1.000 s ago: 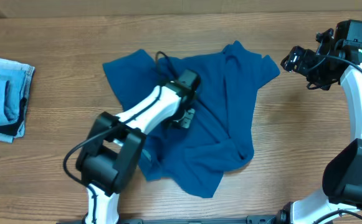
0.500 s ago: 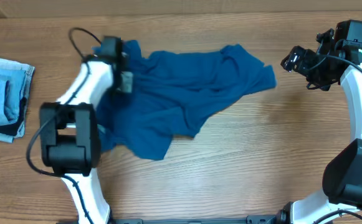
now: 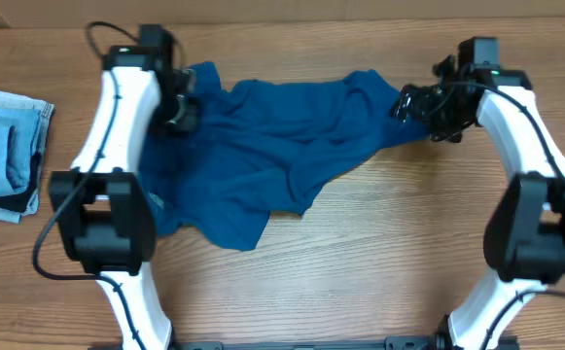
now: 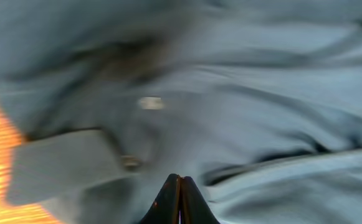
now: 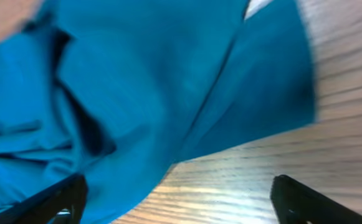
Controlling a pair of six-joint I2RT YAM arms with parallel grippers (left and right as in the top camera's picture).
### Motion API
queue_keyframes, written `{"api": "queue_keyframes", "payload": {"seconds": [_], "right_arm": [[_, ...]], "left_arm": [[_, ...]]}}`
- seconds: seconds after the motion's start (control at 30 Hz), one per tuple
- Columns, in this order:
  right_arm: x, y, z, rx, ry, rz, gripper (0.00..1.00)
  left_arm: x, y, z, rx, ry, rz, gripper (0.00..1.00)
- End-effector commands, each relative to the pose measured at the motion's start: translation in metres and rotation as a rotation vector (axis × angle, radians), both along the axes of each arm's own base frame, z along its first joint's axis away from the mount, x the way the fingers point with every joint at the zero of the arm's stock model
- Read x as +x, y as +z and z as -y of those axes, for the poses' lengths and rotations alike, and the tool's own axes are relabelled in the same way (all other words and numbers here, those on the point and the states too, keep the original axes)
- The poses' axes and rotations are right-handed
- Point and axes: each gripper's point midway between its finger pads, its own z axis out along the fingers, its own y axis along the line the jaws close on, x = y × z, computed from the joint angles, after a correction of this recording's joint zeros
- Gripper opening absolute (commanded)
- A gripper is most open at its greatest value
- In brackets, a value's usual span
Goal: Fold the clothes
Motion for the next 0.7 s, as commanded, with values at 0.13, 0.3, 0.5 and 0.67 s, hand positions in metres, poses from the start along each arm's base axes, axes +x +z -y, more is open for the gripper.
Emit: {"api": "queue_keyframes", "payload": {"seconds": [0.13,0.3,0.5,0.67], "right_arm": [[0.019,-0.008,-0.022,0.150,0.033,0.045,0.80],[0.021,-0.008,-0.023,0.158,0.030,0.049,0.72],[0.022,-0.013,-0.023,0.159,0.026,0.045,0.70],[0.024,-0.020,-0.023,0.165,0.007,0.039,0.69]], "left_arm": [[-0.035,-0.037,0.077,0.003,-0.209,-0.065,0.04],[-0.072,-0.085,0.070,0.023,-0.159,-0.167,0.04],[-0.086,-0.097,0.065,0.031,-0.159,-0.203,0.04],[-0.084,-0.097,0.066,0.029,-0.159,-0.194,0.04]]}}
